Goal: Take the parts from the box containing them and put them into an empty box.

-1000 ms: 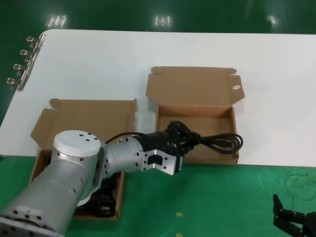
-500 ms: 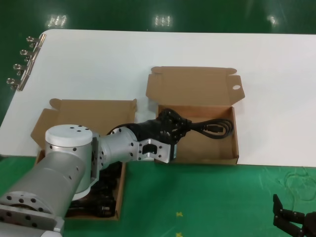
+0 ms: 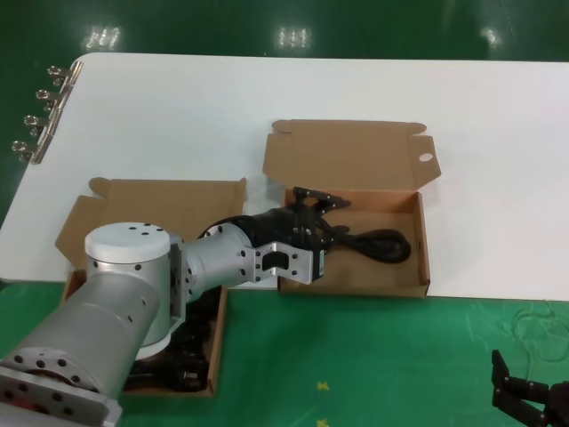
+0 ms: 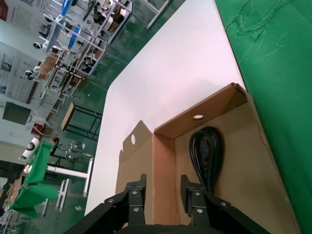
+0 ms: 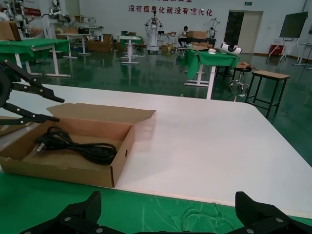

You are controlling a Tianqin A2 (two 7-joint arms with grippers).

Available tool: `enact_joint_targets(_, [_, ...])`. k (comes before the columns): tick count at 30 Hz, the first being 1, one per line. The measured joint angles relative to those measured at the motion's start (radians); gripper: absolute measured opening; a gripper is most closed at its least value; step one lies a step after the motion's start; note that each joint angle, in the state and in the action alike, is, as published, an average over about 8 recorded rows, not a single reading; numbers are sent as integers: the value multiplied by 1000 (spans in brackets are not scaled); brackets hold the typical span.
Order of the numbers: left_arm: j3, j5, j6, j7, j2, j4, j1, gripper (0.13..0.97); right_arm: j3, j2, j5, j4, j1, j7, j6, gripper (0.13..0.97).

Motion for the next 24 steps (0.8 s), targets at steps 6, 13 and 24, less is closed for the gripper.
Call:
enact_joint_targets(6, [7,-51,19,19,-1,8,1,341,0,0,0,0,0,0,0,966])
enact_joint_targets(13, [-30,-70,63,36,-3,19,0,430,0,0,0,0,0,0,0,966])
enact_joint_targets(24, [-38,-69,45,-5,-11,-23,37,637,0,0,0,0,0,0,0,966])
